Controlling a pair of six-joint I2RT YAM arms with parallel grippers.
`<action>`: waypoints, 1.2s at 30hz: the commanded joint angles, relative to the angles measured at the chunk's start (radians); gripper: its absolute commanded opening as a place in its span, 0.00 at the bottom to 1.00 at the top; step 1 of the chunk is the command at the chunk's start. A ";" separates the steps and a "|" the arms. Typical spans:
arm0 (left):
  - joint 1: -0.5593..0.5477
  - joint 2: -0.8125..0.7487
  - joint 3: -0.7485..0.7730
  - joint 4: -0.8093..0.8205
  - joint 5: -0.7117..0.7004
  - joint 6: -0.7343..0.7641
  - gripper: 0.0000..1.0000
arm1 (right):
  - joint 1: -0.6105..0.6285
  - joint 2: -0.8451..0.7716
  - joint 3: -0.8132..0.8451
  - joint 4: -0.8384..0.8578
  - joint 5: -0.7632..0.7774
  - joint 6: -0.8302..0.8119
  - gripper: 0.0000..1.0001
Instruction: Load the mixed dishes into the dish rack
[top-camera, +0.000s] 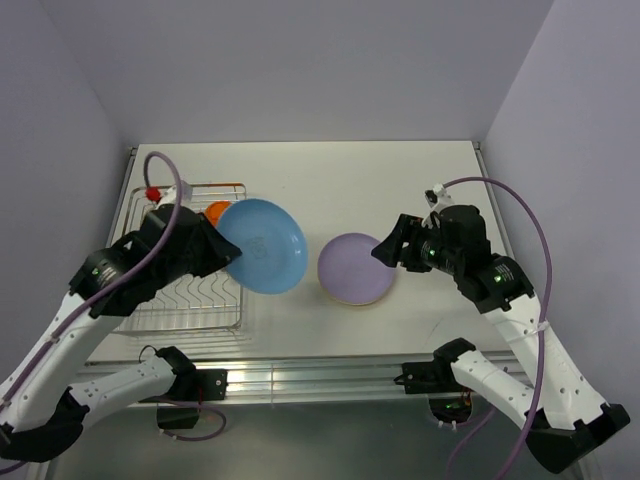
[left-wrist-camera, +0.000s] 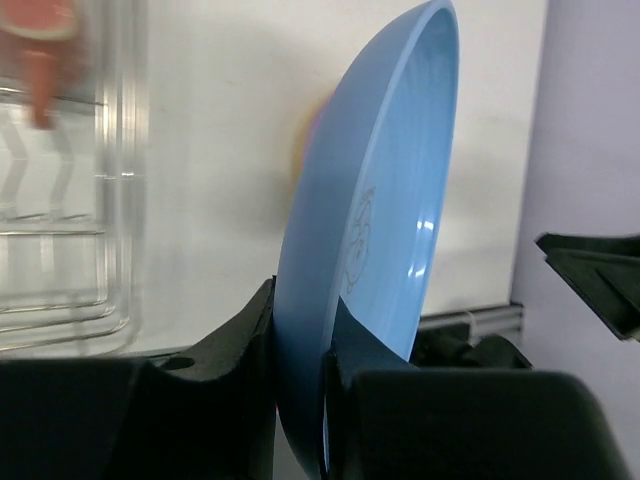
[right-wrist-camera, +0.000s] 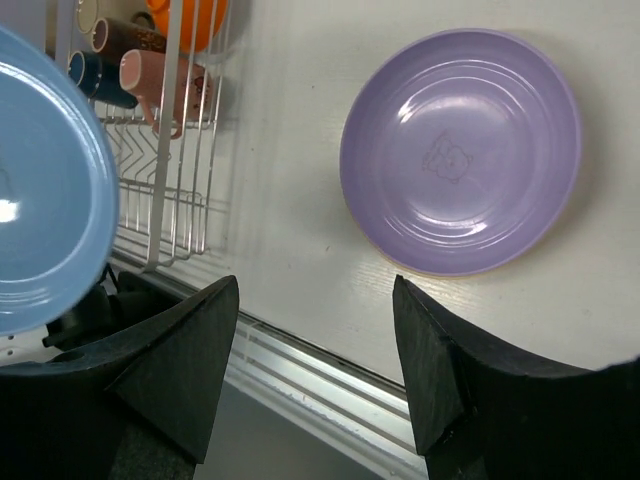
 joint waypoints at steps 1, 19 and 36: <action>-0.001 -0.017 0.092 -0.276 -0.198 0.016 0.00 | 0.004 -0.002 0.033 -0.002 0.011 -0.030 0.70; 0.152 -0.011 0.060 -0.363 -0.389 0.118 0.00 | 0.004 -0.001 -0.016 0.015 -0.031 -0.076 0.68; 0.266 0.012 0.077 -0.348 -0.527 0.247 0.00 | 0.008 0.028 -0.013 0.018 -0.067 -0.090 0.68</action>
